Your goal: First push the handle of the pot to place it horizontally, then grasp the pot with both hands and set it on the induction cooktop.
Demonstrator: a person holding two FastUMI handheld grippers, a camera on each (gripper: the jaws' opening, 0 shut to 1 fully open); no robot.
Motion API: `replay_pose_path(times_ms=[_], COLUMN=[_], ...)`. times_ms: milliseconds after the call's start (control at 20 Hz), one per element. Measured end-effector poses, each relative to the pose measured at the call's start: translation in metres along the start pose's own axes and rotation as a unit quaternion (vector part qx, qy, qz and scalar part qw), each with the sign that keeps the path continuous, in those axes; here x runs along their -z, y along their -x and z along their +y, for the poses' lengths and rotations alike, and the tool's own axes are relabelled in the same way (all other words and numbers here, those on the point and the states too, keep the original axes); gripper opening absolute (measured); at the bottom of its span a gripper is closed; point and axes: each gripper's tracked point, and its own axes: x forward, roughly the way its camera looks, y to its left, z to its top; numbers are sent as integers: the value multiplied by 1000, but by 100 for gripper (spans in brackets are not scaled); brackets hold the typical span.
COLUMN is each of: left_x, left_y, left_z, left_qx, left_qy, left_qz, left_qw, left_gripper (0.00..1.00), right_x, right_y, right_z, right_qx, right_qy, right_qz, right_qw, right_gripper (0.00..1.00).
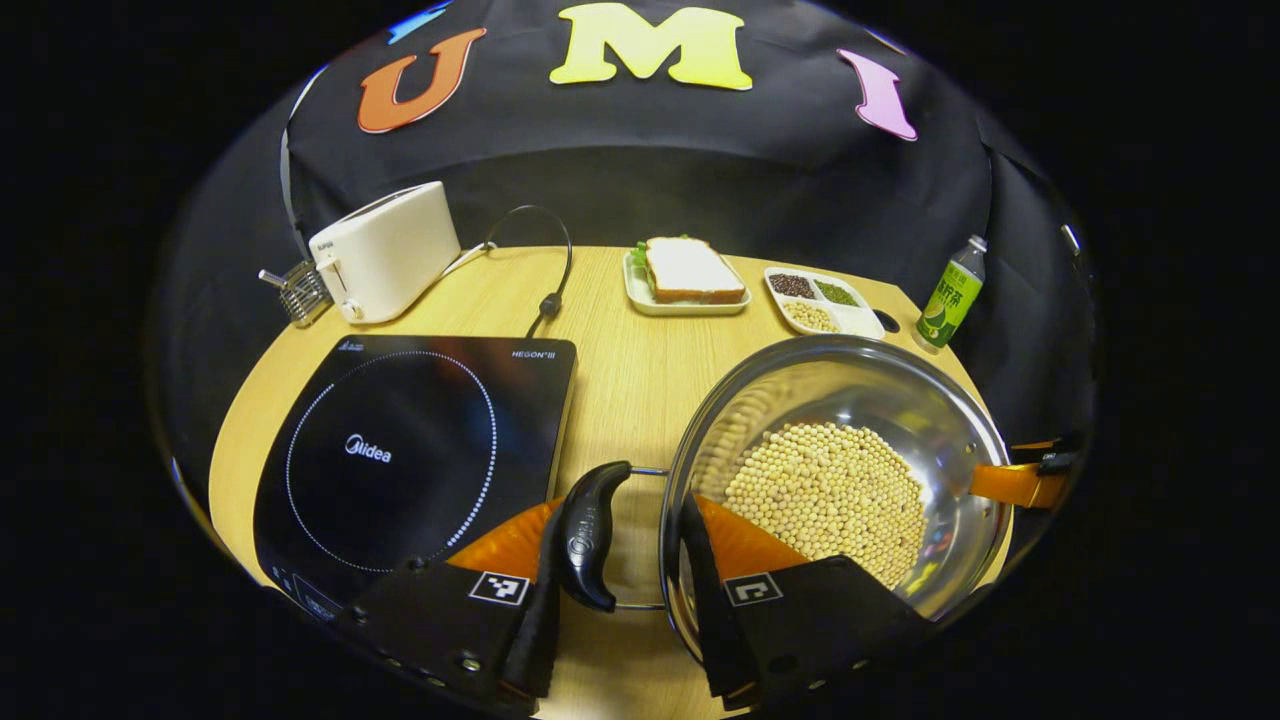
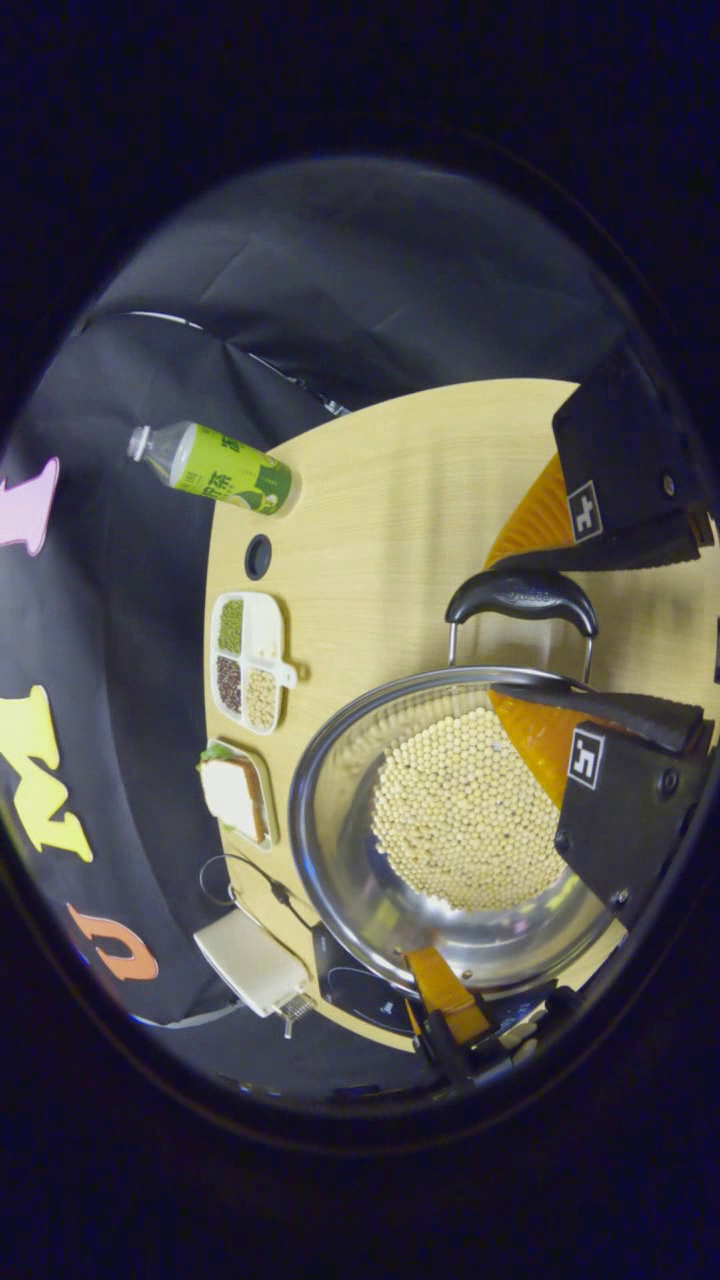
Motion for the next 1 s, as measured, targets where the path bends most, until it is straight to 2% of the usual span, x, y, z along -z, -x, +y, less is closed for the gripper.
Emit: replay_pose_path(times_ms=[550, 800, 1000], left_x=[-32, -42, -47], left_y=[43, 58, 68], left_z=[23, 46, 73], left_qx=[15, 16, 13], left_qy=[-26, -34, -36], left_qz=[-31, -43, -47], left_qw=[999, 998, 998], left_gripper=[55, 55, 55], right_x=[-3, -6, -8], right_y=[55, 70, 77], right_z=[30, 55, 83], right_qx=[5, 3, -2], right_qy=[-25, -30, -32], right_qz=[-31, -43, -48], right_qw=[999, 999, 998], right_gripper=[51, 53, 51])
